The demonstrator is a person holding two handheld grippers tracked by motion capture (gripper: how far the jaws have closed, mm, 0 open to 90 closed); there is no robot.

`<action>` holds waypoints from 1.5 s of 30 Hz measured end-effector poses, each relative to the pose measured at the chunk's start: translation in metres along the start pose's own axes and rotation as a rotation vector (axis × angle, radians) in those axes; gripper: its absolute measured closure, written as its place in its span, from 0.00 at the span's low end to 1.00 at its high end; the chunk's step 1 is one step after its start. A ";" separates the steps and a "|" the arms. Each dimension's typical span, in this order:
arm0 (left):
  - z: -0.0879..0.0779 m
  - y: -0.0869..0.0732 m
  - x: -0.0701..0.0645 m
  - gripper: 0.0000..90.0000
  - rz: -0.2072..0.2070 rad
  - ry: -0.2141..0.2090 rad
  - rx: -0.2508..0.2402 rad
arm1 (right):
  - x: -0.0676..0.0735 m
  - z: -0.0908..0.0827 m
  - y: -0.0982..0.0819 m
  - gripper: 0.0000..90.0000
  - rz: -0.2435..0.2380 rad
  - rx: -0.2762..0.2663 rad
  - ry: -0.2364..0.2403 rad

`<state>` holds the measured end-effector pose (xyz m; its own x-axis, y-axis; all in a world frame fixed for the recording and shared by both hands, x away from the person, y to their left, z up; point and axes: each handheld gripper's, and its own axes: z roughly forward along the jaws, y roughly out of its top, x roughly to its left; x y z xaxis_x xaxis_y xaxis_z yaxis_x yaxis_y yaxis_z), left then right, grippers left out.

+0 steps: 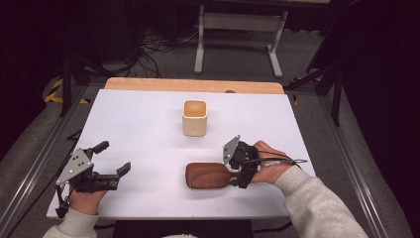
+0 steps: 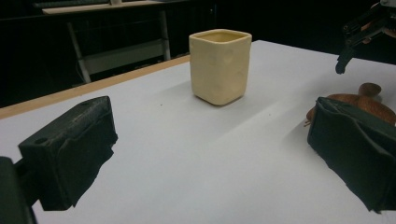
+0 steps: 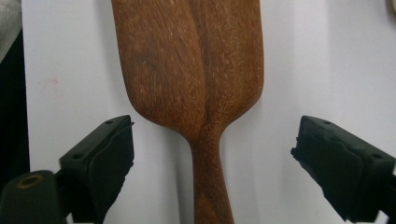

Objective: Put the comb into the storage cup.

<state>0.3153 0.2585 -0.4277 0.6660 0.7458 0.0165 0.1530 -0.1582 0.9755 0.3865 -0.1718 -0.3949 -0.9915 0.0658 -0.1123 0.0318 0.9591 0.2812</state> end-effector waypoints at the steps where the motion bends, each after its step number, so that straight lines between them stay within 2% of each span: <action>1: 0.000 0.000 0.000 0.02 0.002 0.000 0.000 | -0.001 0.001 0.000 0.18 -0.008 0.004 0.004; 4: 0.001 -0.001 0.001 0.02 0.002 0.002 0.010 | -0.002 0.004 -0.001 0.20 -0.016 0.028 0.012; 5: 0.001 -0.001 0.001 0.02 0.001 -0.002 0.008 | -0.001 0.005 -0.001 0.22 -0.005 0.041 0.020; 9: 0.001 -0.001 0.000 0.02 0.007 -0.001 0.005 | -0.002 0.008 -0.001 0.27 -0.026 0.063 0.031; 12: 0.002 -0.001 -0.001 0.03 0.027 0.003 0.020 | -0.002 0.012 0.000 0.36 -0.041 0.089 0.046; 15: 0.003 -0.001 -0.002 0.03 0.028 -0.002 0.019 | -0.002 0.015 0.000 0.39 -0.055 0.110 0.053; 18: 0.002 -0.001 -0.002 0.03 0.028 -0.001 0.020 | -0.002 0.017 0.000 0.43 -0.049 0.120 0.062; 20: 0.002 -0.001 -0.002 0.03 0.026 -0.003 0.019 | -0.003 0.019 0.000 0.46 -0.058 0.135 0.061; 22: 0.002 -0.001 -0.002 0.03 0.025 -0.004 0.020 | -0.003 0.021 -0.001 0.53 -0.081 0.153 0.060; 24: 0.002 -0.001 -0.002 0.03 0.025 -0.005 0.018 | -0.003 0.022 -0.001 0.55 -0.084 0.157 0.055; 25: 0.002 -0.001 -0.002 0.03 0.025 -0.006 0.019 | -0.003 0.023 -0.001 0.60 -0.102 0.177 0.047; 30: 0.003 -0.001 -0.002 0.03 0.029 -0.003 0.026 | -0.004 0.026 0.000 0.66 -0.120 0.180 0.039; 33: 0.003 -0.001 -0.003 0.03 0.027 -0.002 0.026 | -0.004 0.027 0.001 0.70 -0.124 0.181 0.055; 34: 0.004 -0.002 -0.002 0.03 0.029 -0.004 0.024 | -0.003 0.029 0.001 0.77 -0.127 0.192 0.064; 35: 0.003 -0.002 -0.002 0.03 0.026 -0.003 0.025 | -0.003 0.031 0.001 0.79 -0.125 0.191 0.065; 37: 0.003 -0.001 -0.002 0.03 0.025 -0.003 0.024 | -0.004 0.033 0.000 0.80 -0.130 0.202 0.071; 41: 0.004 -0.002 -0.002 0.03 0.030 -0.003 0.031 | -0.004 0.033 -0.001 0.81 -0.125 0.187 0.061; 45: 0.004 -0.002 -0.002 0.03 0.030 -0.003 0.037 | -0.001 0.033 -0.001 0.81 -0.102 0.190 0.053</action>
<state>0.3166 0.2547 -0.4305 0.6725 0.7387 0.0448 0.1598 -0.2040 0.9658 0.3919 -0.1636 -0.4268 -0.9959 -0.0443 -0.0790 -0.0511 0.9950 0.0860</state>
